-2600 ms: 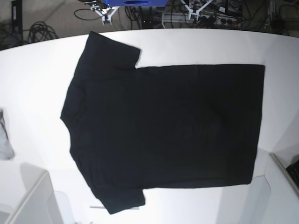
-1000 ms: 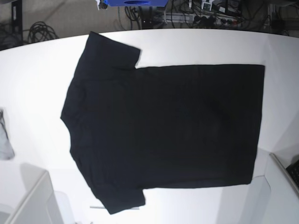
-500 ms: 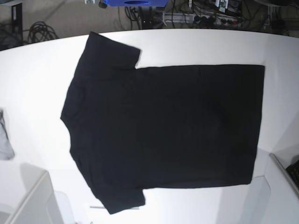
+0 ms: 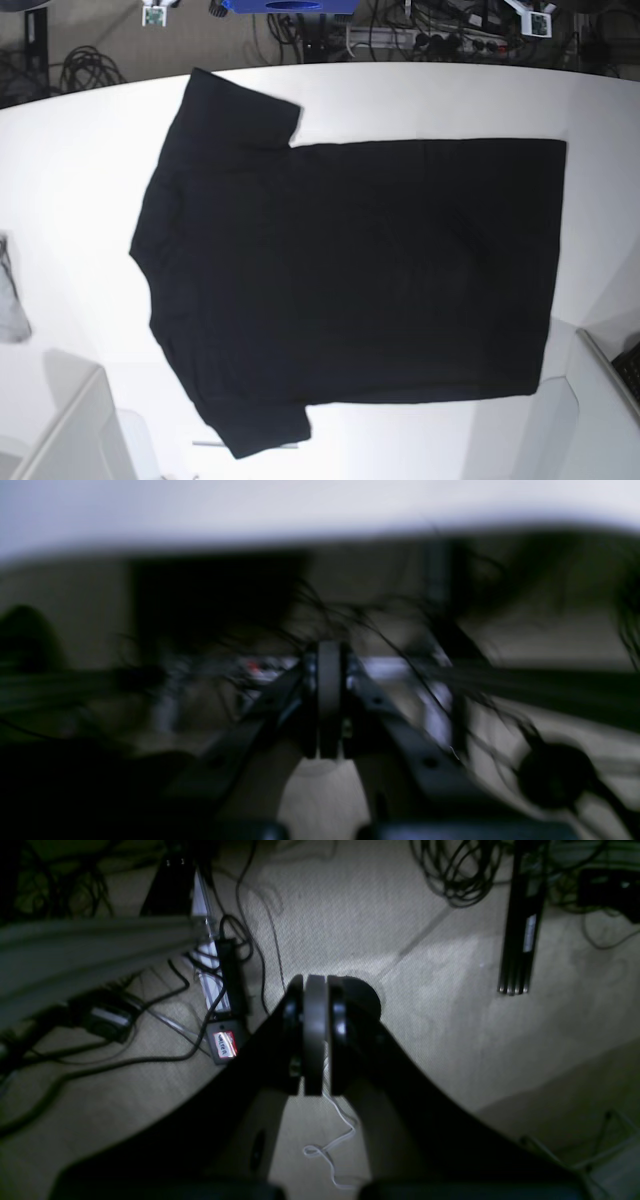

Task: Fold the T-shirt properly
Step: 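Lower both grippers to the shirt's shoulder corners and grasp them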

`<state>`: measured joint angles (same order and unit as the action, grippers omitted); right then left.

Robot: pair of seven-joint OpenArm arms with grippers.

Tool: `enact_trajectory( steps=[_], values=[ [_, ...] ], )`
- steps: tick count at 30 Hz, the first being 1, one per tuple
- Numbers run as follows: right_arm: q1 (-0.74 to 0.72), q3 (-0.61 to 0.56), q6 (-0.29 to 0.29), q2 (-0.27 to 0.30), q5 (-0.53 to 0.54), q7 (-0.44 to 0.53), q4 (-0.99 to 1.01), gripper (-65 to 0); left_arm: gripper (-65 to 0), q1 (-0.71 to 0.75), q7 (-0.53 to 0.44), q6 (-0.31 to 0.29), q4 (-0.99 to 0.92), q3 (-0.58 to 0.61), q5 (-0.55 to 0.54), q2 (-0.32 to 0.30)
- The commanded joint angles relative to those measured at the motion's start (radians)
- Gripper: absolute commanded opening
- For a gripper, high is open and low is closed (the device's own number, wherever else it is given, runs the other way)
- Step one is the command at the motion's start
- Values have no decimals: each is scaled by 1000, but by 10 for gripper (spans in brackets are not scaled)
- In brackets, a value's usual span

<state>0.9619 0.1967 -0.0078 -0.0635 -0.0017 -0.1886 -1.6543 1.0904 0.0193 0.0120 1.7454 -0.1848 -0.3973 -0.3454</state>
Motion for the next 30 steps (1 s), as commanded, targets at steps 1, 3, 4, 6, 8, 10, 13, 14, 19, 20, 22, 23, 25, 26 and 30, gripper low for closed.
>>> enact_trajectory(
  steps=[1, 3, 4, 6, 8, 10, 13, 14, 19, 20, 22, 23, 25, 26, 30],
  values=[
    [22, 4, 4, -5, 4, 7, -47, -650, -650, 27, -18, -7, 40, -25, 1, 2],
    [27, 2, 4, -5, 4, -21, -117, -650, -650, 46, -18, -7, 87, -72, 1, 10],
    [27, 2, 4, -6, 4, -38, -146, -650, -650, 50, -18, -7, 106, -91, 1, 13],
    [25, 2, 4, -6, 4, -76, -206, -650, -650, 50, -18, -7, 138, -132, 1, 29],
    [19, 2, 4, -6, 4, -108, -260, -650, -650, 46, -12, -7, 166, -167, 1, 42],
    [-1, 2, 4, -6, 4, -130, -301, -650, -650, 43, -11, -7, 186, -198, -2, 56],
    [-51, 2, 4, -6, 4, -160, -337, -650, -650, 29, -11, -7, 201, -223, -5, 56],
    [-70, 2, 4, -8, 4, -174, -341, -650, -650, 14, -11, -7, 201, -224, -5, 55],
    [-151, 2, 7, -40, 4, -216, -343, -650, -650, -23, -8, -7, 201, -235, -7, 55],
    [-159, 1, 7, -43, 4, -216, -343, -650, -650, -28, -8, -7, 201, -235, -9, 55],
    [-176, -3, 7, -48, 16, -216, -343, -650, -650, -36, -8, -7, 201, -235, -9, 53],
    [-183, 2, 7, -49, 49, -216, -344, -650, -650, -37, -8, -7, 199, -235, -9, 55],
    [-191, 2, 7, -40, 136, -216, -344, -540, -650, -52, -8, -8, 199, -235, -10, 55],
    [-192, 2, 9, -31, 187, -216, -344, -459, -630, -60, -8, -8, 198, -235, -10, 55],
    [-192, 2, 9, 37, 421, -213, -343, -243, -387, -66, -8, -13, 198, -236, -82, 53]
  ],
)
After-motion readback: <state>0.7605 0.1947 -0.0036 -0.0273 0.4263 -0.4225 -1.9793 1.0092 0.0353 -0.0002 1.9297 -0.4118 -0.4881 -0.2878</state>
